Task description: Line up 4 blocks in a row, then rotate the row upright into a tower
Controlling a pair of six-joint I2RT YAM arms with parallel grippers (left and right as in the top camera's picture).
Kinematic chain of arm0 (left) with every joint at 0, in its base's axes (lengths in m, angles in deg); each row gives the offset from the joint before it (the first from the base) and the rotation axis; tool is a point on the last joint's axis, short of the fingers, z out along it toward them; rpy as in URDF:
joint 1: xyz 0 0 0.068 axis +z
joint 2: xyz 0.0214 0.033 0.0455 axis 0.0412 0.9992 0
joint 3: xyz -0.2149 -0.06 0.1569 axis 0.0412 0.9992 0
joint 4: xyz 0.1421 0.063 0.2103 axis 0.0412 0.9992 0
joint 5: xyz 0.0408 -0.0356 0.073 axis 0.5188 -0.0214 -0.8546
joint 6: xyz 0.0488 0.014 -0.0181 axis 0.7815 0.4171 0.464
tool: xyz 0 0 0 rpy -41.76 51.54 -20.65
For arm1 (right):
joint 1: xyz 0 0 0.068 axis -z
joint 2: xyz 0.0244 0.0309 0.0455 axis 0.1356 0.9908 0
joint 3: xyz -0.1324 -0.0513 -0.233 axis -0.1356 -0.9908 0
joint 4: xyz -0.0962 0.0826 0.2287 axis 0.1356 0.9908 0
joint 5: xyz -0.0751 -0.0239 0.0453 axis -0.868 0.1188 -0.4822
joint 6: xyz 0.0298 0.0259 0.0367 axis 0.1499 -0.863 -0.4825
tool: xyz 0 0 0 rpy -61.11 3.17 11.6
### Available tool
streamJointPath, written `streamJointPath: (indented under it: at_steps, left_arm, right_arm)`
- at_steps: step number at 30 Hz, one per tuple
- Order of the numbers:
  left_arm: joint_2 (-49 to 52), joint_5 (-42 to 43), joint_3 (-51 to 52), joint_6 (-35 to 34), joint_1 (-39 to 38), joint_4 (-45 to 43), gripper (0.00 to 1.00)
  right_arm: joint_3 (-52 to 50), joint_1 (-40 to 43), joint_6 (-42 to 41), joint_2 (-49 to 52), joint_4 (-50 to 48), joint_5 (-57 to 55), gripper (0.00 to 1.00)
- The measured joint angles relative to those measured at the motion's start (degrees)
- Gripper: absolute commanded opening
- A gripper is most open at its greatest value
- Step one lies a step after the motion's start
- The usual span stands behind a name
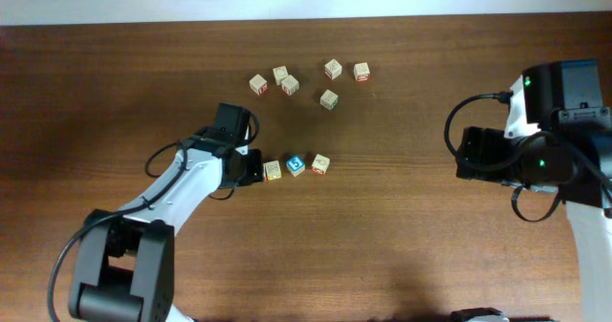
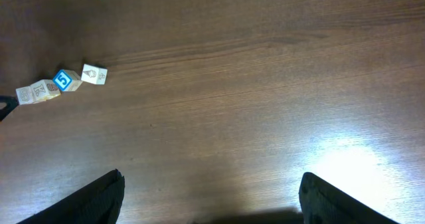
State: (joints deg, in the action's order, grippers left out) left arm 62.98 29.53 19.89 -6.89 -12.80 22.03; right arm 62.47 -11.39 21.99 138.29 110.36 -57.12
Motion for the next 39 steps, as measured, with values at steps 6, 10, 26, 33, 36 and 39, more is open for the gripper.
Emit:
streamJointPath:
  at_steps: [6,10,26,33,36,39]
  left_arm:
    - [0.09,2.36,0.15,-0.11,-2.21,-3.89,0.0]
    - [0.2,2.99,0.15,-0.26,-2.69,-4.35,0.0]
    - [0.39,3.02,0.2,-0.26,-2.69,-5.66,0.0]
    - [0.39,3.02,0.2,-0.26,-2.69,-5.66,0.0]
    - [0.39,3.04,0.2,-0.28,-2.69,-5.66,0.0]
    - [0.39,3.04,0.2,-0.28,-2.69,-5.64,0.0]
  right_arm:
    - [0.0,0.0,-0.04,0.31,-1.55,1.64,0.84]
    - [0.02,-2.89,-0.11,5.73,-7.98,6.29,0.78]
    - [-0.04,-19.15,-7.06,48.59,-28.79,13.6,0.04]
    - [-5.09,-22.77,-13.66,50.75,-33.14,13.75,0.05]
    - [-5.57,-22.77,-13.64,50.8,-36.17,14.19,0.05]
    - [-5.62,-22.82,-12.74,50.8,-39.15,16.76,0.05]
